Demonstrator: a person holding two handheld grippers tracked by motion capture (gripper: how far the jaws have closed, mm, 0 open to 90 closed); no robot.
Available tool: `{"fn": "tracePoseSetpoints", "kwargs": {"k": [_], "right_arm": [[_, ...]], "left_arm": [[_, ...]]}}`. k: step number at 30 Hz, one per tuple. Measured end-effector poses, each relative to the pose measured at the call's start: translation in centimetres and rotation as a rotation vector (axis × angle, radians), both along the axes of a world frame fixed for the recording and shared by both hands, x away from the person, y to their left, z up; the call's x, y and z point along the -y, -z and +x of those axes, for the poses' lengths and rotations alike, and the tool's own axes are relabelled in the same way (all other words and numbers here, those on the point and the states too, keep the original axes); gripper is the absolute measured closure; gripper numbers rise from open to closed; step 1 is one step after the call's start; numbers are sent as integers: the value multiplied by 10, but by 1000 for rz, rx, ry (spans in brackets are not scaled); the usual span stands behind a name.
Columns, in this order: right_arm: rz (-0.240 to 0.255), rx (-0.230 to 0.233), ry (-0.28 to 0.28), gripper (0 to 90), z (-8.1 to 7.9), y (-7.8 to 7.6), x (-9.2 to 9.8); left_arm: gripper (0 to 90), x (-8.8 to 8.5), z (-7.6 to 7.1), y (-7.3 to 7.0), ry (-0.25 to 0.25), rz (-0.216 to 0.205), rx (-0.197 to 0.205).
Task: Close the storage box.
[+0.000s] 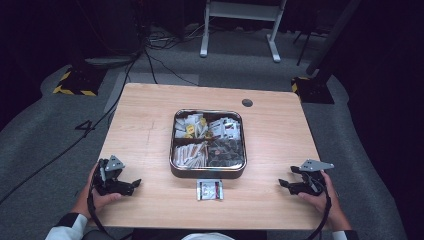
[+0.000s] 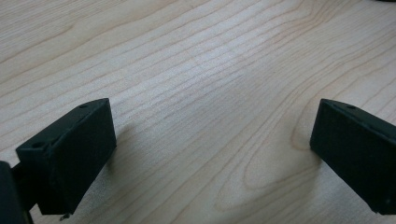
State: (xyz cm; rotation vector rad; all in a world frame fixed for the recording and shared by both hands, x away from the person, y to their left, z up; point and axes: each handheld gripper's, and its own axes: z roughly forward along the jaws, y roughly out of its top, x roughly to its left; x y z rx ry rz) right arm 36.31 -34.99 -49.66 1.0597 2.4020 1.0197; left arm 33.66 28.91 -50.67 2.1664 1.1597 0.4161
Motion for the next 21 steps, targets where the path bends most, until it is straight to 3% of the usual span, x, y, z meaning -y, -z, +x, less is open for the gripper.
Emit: {"fn": "tracePoseSetpoints", "kwargs": {"k": [3,7,11,21], "right_arm": [[3,-1,24,218,-4,5,3],[50,7,59,218,-9,7,9],[20,19,84,211,-11,7,9],[17,21,93,198,-10,7,8]], "left_arm": [[5,0,0,0,1,0,0],[5,0,0,0,2,0,0],[4,0,0,0,2,-1,0],[5,0,0,0,3,0,-1]]}}
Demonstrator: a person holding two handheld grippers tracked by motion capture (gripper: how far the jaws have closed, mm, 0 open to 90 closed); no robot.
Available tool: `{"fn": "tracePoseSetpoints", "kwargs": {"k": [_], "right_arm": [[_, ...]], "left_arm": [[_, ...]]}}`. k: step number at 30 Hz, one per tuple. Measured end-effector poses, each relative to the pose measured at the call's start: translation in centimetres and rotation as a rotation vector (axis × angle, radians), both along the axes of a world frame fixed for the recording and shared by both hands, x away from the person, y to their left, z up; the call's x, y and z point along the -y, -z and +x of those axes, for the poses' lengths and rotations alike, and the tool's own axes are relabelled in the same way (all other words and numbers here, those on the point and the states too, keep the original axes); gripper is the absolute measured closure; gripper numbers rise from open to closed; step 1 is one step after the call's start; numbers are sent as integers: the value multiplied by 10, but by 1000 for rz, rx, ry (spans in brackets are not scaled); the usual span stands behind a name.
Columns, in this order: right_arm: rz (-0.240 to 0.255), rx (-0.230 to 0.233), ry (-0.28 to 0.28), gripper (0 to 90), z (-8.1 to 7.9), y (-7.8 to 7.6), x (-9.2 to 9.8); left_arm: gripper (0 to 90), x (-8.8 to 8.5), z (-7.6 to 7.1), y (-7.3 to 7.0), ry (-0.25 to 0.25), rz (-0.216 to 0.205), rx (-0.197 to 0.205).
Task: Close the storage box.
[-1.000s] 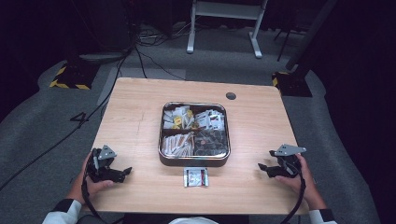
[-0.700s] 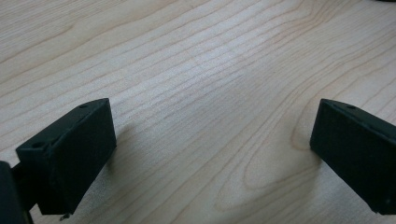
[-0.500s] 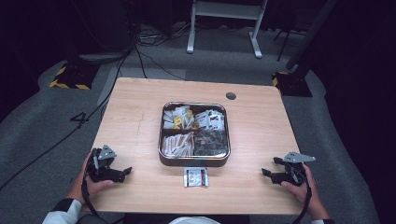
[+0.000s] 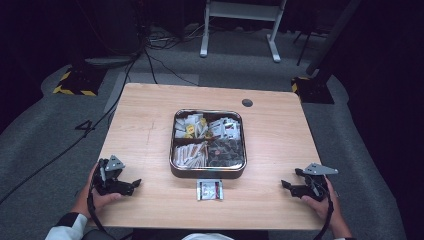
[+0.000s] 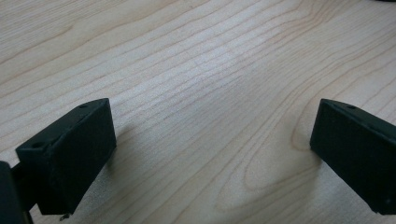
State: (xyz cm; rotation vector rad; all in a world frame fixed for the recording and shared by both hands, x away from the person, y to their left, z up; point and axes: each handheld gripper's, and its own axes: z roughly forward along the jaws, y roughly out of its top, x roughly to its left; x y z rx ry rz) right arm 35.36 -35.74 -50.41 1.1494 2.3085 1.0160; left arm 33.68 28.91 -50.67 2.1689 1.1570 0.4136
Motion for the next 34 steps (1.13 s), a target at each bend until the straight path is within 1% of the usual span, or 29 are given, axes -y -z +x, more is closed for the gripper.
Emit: {"fn": "tracePoseSetpoints", "kwargs": {"k": [6,13,34], "right_arm": [[0,-1,10,192,0,0,-1],[-1,-2,8,186,1,0,-1],[-1,-2,8,181,2,0,-1]], "left_arm": [[5,0,-1,0,-5,-3,-4],[3,0,0,0,2,-1,0],[2,3,4,0,-5,-3,-3]]}}
